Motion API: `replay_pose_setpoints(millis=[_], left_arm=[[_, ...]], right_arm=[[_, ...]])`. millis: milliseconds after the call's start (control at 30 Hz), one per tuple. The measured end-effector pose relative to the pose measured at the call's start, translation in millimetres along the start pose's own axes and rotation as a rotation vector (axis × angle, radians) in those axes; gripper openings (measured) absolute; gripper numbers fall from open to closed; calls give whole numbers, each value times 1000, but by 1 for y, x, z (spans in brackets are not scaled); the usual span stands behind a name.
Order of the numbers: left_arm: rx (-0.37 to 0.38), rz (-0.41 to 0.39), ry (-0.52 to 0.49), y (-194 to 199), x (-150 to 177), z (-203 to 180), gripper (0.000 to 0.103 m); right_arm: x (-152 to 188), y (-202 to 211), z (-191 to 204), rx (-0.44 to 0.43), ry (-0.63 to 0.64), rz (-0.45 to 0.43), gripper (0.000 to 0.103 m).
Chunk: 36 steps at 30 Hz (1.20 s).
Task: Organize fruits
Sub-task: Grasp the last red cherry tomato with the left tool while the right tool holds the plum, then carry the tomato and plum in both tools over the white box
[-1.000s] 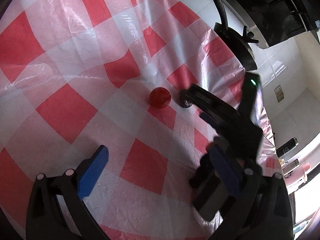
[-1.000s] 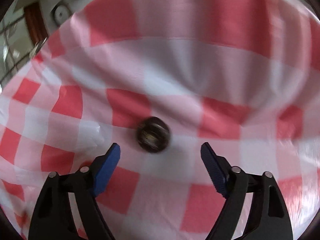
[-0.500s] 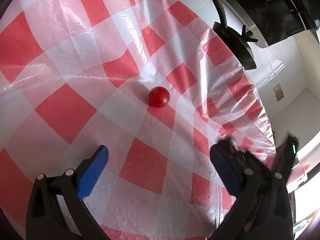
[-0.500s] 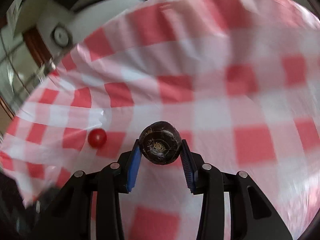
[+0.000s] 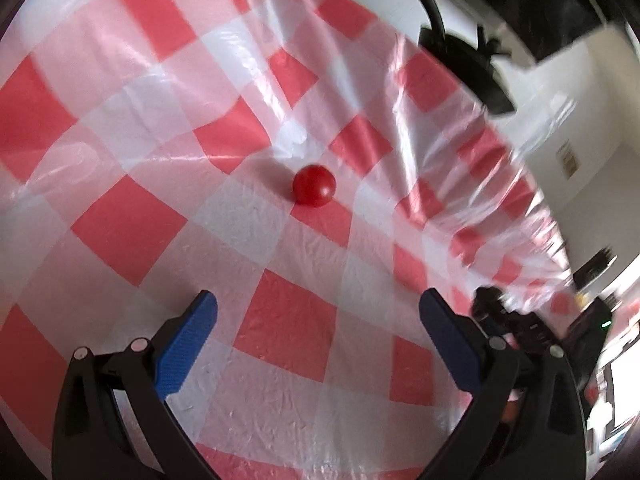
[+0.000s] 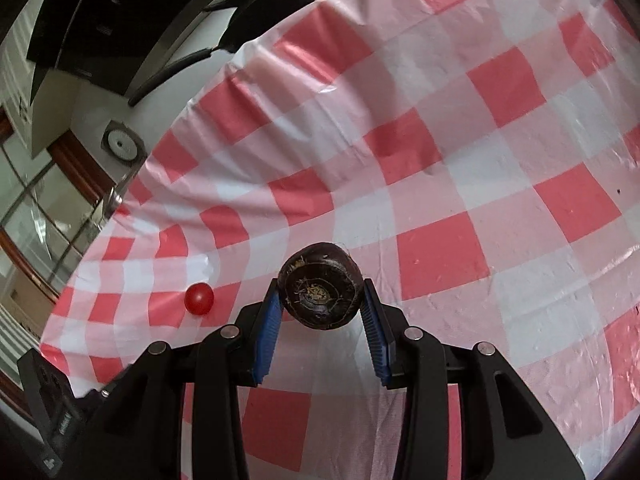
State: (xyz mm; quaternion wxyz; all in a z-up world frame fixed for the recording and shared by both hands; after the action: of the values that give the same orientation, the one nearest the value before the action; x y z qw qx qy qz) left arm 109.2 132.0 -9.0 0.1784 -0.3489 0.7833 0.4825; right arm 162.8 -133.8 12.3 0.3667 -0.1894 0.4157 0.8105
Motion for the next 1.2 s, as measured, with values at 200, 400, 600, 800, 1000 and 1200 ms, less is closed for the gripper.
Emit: replay_pose_setpoints(millis=[200,400,600,800,1000,1200], left_arm=[[-239,50,-240,-45,-33,-25,101],[-320,109,-262,-95,-66,-25,88],[-345,85,-386,-84,-57,-35,35],[-268,-46,-334,4,-9,-29,35],[-271,-106,-231,58,21,-10,35],[-275,-102,-188,82,33,1,35]], right_arm=[[1,1,1,-9,6,-1,39],[1,0,2,-19,11,6,39],[1,-2,3,-17,15,14,39],[2,-4,5,-9,21,22,39],[2,-5,5,-11,19,23,39],[2,-6,3,-5,7,27,39]])
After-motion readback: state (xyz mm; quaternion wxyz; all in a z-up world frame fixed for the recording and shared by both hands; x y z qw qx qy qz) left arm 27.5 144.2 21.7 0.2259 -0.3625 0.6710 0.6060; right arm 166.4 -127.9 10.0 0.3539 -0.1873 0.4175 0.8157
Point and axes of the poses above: each gripper's, at about its wrist camera, not at the fingertips, and y roughly against the way its jaws point, z to its left, x to its underside, the point moved 4 cm from there along -y, roughly the way its jaws point, and after that the axes turned 4 degrees about -y, right-handed, at the moved point
